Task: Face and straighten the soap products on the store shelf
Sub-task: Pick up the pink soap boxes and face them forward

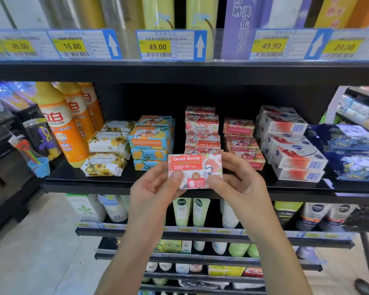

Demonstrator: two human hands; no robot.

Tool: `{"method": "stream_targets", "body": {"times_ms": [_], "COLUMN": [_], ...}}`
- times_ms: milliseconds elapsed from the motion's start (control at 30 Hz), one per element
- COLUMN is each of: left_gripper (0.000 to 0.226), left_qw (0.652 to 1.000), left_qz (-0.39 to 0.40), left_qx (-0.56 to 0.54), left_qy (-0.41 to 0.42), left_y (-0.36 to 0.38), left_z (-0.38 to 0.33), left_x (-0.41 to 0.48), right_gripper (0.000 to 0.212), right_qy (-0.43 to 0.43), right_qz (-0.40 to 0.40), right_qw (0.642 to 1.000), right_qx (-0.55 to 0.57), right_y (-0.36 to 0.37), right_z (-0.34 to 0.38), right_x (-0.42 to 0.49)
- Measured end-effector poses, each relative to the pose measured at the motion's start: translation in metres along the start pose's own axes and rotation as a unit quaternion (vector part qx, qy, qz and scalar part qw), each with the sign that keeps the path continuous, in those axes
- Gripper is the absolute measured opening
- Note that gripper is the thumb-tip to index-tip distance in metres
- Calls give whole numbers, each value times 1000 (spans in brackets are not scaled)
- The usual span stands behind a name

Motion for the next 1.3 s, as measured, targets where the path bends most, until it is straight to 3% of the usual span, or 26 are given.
{"method": "stream_targets", "body": {"times_ms": [167, 433, 767, 1300], "left_gripper": [54, 54, 41, 50], "left_qw": [1000, 1000, 997, 997], "left_qz": [-10, -2, 26, 48], "left_qx": [-11, 21, 69, 28], "left_qy": [-4, 22, 36, 59], "left_y": [0, -4, -4, -7], "left_z": [-1, -6, -12, -22], "left_x": [-3, -2, 5, 16], "right_gripper": [48, 44, 55, 57], "right_qy": [47, 63, 21, -1], "right_qz": [-20, -11, -39, -12], "right_qw": [997, 996, 994, 995], "right_qx": [54, 63, 105, 99], "right_y": [2, 7, 4, 16], "right_z": [-13, -19, -12, -9], "right_x": [-3, -5, -4, 2]}}
Point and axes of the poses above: each hand's wrist, its own x-axis towards the middle knuckle, its own y-axis out of the palm, z = x × y, the point moved 9 cm from there along x, towards the middle knuckle, and after that the axes turned 4 degrees about -z, right-handed, at the moved point
